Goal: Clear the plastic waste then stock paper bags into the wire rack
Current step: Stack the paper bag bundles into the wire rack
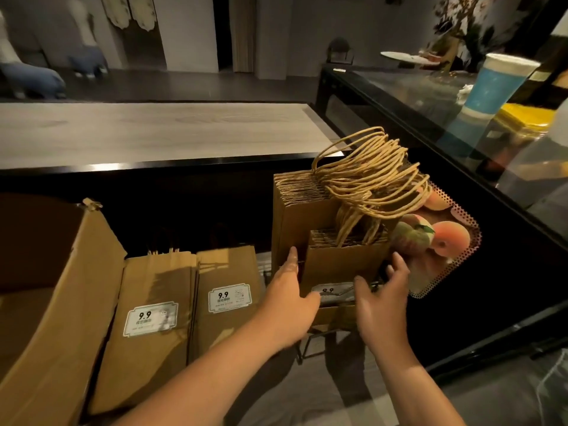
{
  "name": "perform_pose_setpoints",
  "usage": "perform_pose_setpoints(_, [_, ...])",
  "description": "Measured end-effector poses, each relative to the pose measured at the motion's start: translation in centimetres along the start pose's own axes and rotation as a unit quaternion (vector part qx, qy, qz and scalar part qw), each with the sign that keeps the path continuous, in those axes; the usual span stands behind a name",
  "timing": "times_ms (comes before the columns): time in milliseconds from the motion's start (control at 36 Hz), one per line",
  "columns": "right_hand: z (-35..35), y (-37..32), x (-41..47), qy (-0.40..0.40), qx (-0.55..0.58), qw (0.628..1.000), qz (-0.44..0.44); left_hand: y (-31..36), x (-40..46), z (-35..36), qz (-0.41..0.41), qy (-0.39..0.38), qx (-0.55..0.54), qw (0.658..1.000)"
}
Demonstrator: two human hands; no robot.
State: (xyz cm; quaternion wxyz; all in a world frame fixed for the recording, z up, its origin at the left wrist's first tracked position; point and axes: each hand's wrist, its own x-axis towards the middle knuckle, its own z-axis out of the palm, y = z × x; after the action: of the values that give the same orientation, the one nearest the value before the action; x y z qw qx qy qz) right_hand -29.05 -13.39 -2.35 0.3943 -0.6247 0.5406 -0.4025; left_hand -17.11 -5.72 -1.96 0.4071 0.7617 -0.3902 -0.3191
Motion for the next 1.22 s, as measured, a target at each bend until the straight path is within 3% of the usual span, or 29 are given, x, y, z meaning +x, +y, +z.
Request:
perform_pose_setpoints(111, [1.1, -1.4, -3.3, 0.022, 0.056, 0.998, 0.017, -1.6, -1.3, -1.5, -0.019, 0.019, -0.025, 0.999])
perform_pose_setpoints(250, [4.4, -2.6, -7.2, -0.161, 0.025, 0.986, -0.027, -4.9, -2.7, -4.2, -0.073, 0.079, -0.039, 0.993])
perform_pose_setpoints(361, [8.6, -3.3, -8.3, -0.346, -0.016, 0.938, 0.02, -7.9, -3.3, -6.8, -0.108, 0.145, -0.043, 0.983])
perform_pose_setpoints(444, [12.0, -2.9, -8.2, -0.419, -0.016, 0.905, 0.066, -10.5, -4.0, -9.1, -0.146, 0.194, -0.039, 0.969])
perform_pose_setpoints(500, [13.9, -2.7, -8.3, -0.444, -0.043, 0.891, 0.083, -12.5, -3.8, -10.4, -0.186, 0.233, 0.032, 0.954])
perform_pose_setpoints(583, [17.5, -1.9, -8.6, -0.463, -0.094, 0.875, 0.102, -15.1, -3.6, -11.7, -0.246, 0.247, 0.101, 0.932])
perform_pose_setpoints(750, [20.9, -3.6, -10.4, -0.473, -0.103, 0.86, 0.163, -16.7, -3.6, -12.2, -0.301, 0.218, 0.056, 0.927])
perform_pose_setpoints(944, [21.9, -4.4, -11.6, -0.446, -0.092, 0.871, 0.184, -15.9, -3.5, -12.8, -0.271, 0.241, -0.025, 0.932])
perform_pose_setpoints(1222, [21.6, -4.5, -10.3, -0.414, -0.064, 0.879, 0.226, -15.7, -3.7, -12.7, -0.288, 0.267, -0.135, 0.91])
